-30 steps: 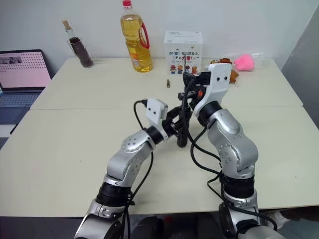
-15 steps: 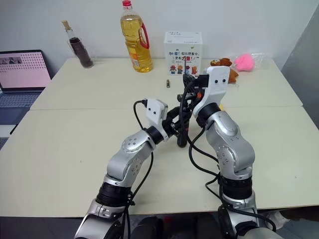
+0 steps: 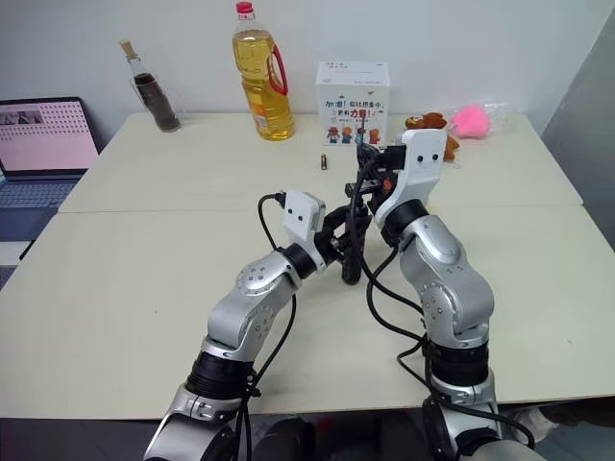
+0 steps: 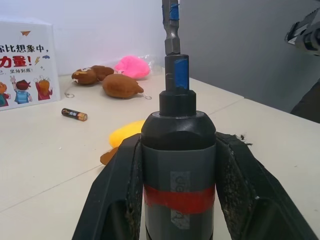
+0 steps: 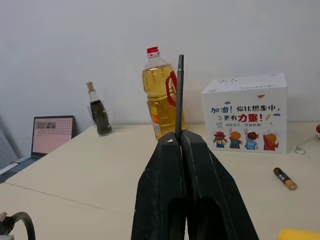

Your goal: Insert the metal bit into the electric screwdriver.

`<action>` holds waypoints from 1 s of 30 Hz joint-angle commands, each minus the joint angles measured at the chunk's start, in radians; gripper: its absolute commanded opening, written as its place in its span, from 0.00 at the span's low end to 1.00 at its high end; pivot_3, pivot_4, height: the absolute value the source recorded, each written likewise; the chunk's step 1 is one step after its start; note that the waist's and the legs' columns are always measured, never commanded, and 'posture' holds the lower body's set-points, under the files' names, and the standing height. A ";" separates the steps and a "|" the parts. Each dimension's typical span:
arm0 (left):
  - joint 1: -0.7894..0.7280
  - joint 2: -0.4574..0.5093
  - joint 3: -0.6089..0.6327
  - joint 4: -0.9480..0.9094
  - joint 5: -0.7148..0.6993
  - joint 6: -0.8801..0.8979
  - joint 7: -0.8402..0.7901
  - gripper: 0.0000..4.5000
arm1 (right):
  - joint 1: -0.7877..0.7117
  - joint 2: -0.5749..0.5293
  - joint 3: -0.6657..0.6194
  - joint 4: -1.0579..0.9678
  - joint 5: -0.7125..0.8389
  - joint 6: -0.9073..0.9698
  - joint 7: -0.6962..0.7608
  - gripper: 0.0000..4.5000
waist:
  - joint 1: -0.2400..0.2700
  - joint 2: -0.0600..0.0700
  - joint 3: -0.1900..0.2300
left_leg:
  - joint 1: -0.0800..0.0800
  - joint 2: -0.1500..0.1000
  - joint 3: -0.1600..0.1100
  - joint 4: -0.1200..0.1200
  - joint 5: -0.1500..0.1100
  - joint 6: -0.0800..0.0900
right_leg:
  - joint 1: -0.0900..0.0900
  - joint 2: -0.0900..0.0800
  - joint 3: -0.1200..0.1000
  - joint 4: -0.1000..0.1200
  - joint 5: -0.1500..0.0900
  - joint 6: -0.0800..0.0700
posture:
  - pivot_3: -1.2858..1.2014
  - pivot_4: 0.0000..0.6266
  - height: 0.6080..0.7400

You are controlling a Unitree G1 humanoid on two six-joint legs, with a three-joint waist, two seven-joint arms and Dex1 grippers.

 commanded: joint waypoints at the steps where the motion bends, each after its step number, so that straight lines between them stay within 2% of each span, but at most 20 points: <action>1: 0.001 0.008 0.013 0.030 0.054 -0.012 0.042 0.36 | 0.009 -0.009 -0.002 -0.025 -0.002 0.014 -0.005 0.00 | 0.000 0.000 0.000 | 0.000 0.000 0.000 0.000 0.000 0.000 | 0.000 0.000 0.000 0.000 0.000 0.000 | 0.52 0.24 1.00; 18: -0.008 0.008 0.002 0.061 0.098 -0.047 0.073 0.36 | 0.009 -0.032 0.003 -0.034 -0.005 0.045 -0.006 0.00 | -0.003 0.000 -0.002 | 0.001 0.000 0.001 0.000 0.000 0.000 | 0.000 0.003 0.001 0.000 0.001 -0.002 | 0.52 0.24 1.00; 23: -0.012 0.013 -0.021 0.071 0.136 -0.073 0.077 0.36 | -0.005 -0.072 0.062 -0.029 -0.013 0.150 0.008 0.00 | -0.003 0.000 -0.003 | 0.002 0.000 0.001 0.000 0.000 0.000 | 0.000 0.003 0.001 0.000 0.001 -0.002 | 0.52 0.24 1.00; 30: -0.005 0.004 -0.025 0.063 0.148 -0.078 0.096 0.36 | -0.012 -0.078 0.063 -0.039 -0.045 0.245 -0.034 0.00 | -0.004 0.000 -0.009 | 0.006 0.001 0.001 -0.001 0.000 0.000 | 0.004 0.007 0.001 0.000 0.002 -0.003 | 0.52 0.24 1.00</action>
